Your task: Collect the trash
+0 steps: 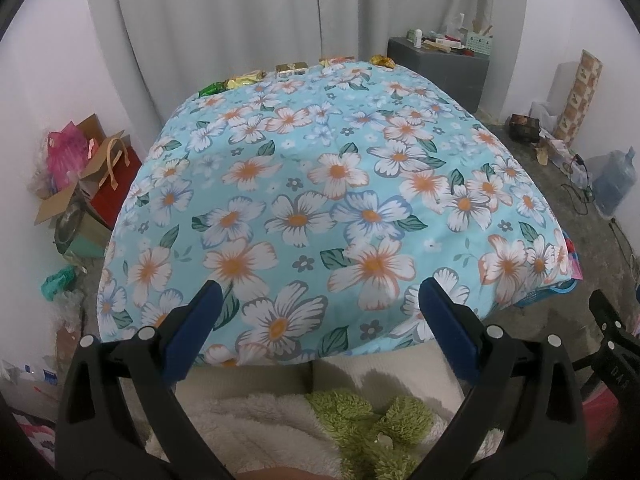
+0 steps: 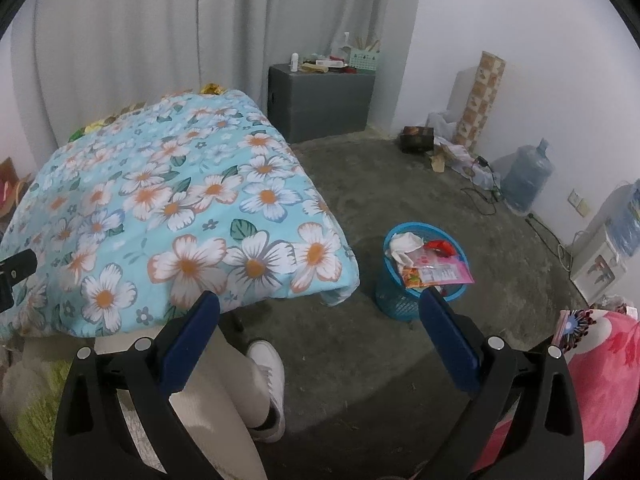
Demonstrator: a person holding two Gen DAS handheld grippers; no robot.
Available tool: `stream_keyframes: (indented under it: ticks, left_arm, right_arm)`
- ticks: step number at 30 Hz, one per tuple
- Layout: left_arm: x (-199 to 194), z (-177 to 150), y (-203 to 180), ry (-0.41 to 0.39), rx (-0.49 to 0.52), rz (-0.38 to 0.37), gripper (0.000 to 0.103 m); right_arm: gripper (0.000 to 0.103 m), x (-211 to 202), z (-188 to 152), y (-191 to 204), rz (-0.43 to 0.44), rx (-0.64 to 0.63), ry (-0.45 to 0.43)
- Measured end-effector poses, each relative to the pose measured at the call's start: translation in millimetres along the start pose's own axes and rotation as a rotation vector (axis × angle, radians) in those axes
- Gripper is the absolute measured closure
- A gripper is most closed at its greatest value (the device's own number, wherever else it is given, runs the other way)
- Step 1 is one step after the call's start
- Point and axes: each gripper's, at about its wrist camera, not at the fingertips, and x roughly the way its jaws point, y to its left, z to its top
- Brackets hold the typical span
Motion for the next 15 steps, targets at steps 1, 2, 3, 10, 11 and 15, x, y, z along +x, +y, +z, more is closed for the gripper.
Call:
stream_keyframes:
  ticks: [1, 2, 3, 10, 11, 15]
  left_arm:
    - [-0.4, 0.2, 1.9, 0.002, 0.001, 0.0, 0.009]
    - [-0.7, -0.3, 1.0, 0.001, 0.001, 0.0, 0.009]
    - [-1.2, -0.6, -0.5, 0.0, 0.002, 0.001, 0.009]
    - [-1.4, -0.4, -0.1, 0.002, 0.004, 0.004, 0.009]
    - [-1.1, -0.6, -1.0, 0.002, 0.005, 0.005, 0.009]
    - [-1.0, -1.3, -0.2, 0.006, 0.005, 0.006, 0.009]
  right_arm:
    - [0.006, -0.1, 0.1, -0.5, 0.0, 0.002, -0.001]
    - [0.006, -0.1, 0.2, -1.3, 0.002, 0.004, -0.001]
    - [0.006, 0.1, 0.2, -1.9, 0.004, 0.006, -0.001]
    - [0.006, 0.6, -0.4, -2.0, 0.002, 0.006, -0.001]
    - [0.006, 0.7, -0.4, -2.0, 0.001, 0.005, -0.001]
    - [0.006, 0.9, -0.2, -2.9, 0.002, 0.004, -0.001]
